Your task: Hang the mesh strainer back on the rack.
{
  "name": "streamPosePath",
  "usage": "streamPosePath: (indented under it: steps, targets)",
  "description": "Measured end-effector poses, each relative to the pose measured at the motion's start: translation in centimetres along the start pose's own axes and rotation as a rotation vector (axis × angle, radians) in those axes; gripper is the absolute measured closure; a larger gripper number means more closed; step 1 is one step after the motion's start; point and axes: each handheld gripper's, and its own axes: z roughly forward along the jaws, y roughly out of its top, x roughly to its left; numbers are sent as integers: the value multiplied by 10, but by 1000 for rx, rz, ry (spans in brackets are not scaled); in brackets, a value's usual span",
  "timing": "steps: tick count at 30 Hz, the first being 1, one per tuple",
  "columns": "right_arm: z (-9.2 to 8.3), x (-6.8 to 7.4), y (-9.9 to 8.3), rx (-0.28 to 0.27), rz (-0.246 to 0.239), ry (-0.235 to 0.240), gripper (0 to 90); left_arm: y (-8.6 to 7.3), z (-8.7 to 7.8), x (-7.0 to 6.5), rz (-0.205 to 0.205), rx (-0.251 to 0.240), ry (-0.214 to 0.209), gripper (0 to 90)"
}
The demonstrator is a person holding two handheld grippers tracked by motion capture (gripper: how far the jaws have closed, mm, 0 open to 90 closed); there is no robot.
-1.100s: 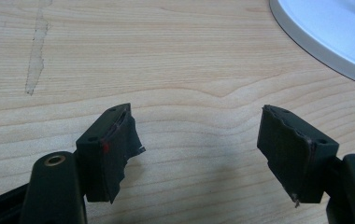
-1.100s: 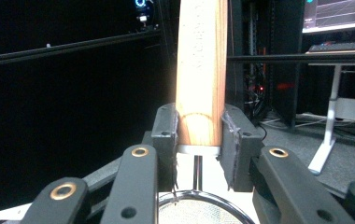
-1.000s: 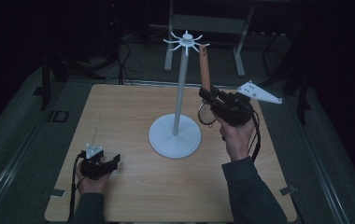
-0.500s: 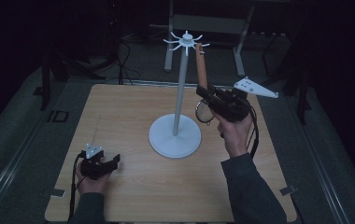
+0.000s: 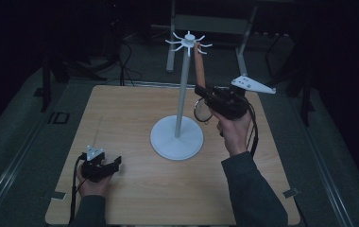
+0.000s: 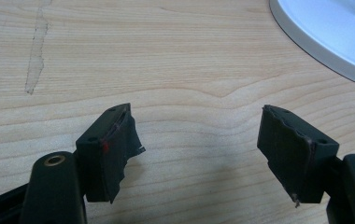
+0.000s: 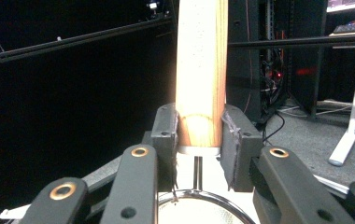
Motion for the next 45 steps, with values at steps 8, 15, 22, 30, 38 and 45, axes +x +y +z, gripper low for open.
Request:
streamPosePath:
  steps: [8, 15, 22, 30, 38, 45]
  targets:
    - [3, 0, -2, 18, 1, 4, 688, 0, 0, 0, 1, 0, 0, 276]
    - [6, 0, -6, 48, -8, -13, 677, 0, 0, 0, 0, 0, 0, 276]
    - [4, -2, -7, 43, -2, -20, 642, 0, 0, 0, 0, 0, 0, 276]
    - [0, 1, -9, 66, -50, -83, 568, 0, 0, 0, 1, 0, 0, 276]
    - [-4, 4, -10, 71, -88, -117, 536, 0, 0, 0, 2, 1, 0, 276]
    - [-9, 5, -15, 110, -125, -146, 526, 0, 0, 0, 2, 2, 0, 276]
